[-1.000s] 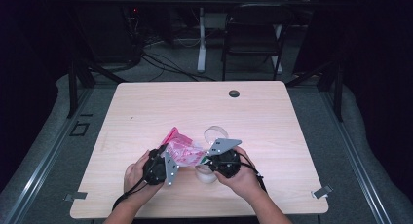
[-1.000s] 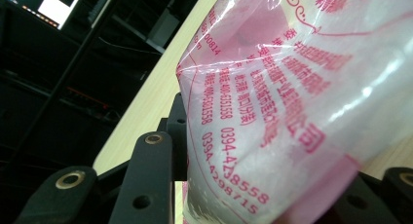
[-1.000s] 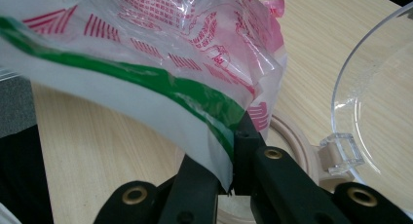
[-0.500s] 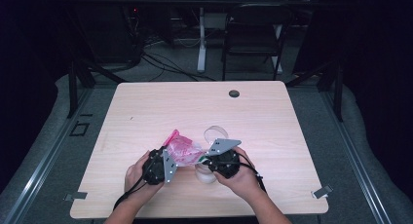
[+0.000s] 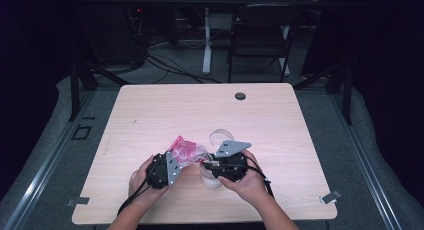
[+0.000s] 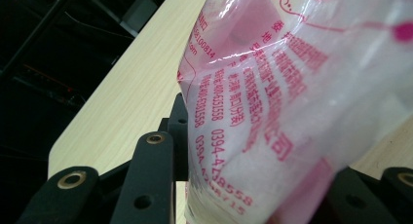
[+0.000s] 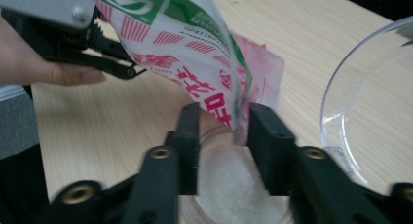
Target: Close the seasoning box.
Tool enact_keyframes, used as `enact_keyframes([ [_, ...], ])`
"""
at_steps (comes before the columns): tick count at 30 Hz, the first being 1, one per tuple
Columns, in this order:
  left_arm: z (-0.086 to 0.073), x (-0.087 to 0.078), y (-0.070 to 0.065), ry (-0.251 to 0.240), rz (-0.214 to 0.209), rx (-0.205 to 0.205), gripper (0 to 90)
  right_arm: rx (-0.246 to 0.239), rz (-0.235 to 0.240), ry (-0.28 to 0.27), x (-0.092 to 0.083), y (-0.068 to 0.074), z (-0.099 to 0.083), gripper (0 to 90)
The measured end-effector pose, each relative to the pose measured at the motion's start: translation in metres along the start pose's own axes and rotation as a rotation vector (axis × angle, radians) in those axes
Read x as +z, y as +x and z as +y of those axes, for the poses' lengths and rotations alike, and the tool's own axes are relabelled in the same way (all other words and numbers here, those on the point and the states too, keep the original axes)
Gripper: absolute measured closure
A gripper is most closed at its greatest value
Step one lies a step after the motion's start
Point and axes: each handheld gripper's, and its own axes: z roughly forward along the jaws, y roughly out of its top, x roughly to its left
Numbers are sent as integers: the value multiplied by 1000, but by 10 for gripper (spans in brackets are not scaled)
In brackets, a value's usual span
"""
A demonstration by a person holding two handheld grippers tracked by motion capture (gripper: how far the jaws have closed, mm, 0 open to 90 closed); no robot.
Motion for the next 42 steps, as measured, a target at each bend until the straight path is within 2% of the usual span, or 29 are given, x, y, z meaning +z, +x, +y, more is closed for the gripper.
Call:
enact_keyframes([
  [3, -2, 2, 2, 2, -21, -18, 678, 12, -22, -32, -2, -2, 0, 568],
  [6, -2, 3, 1, 2, -34, -13, 685, 29, -11, -46, -3, -4, 0, 558],
  [14, -3, 9, -3, 7, -96, -17, 696, 25, -16, -34, -1, -3, 0, 554],
  [18, -5, 12, -2, 10, -123, -43, 697, 26, -19, -36, -2, -4, 0, 542],
  [23, -8, 17, 0, 35, -169, -73, 698, 33, -21, -57, -4, -5, 0, 527],
  [33, -12, 20, 3, 34, -199, -123, 702, 44, -25, -89, -10, -8, 1, 519],
  [36, -14, 21, 5, 38, -213, -150, 703, 55, -32, -119, -14, -10, 1, 517],
  [42, -18, 24, 9, 51, -247, -217, 710, 68, -45, -139, -19, -13, 2, 515],
])
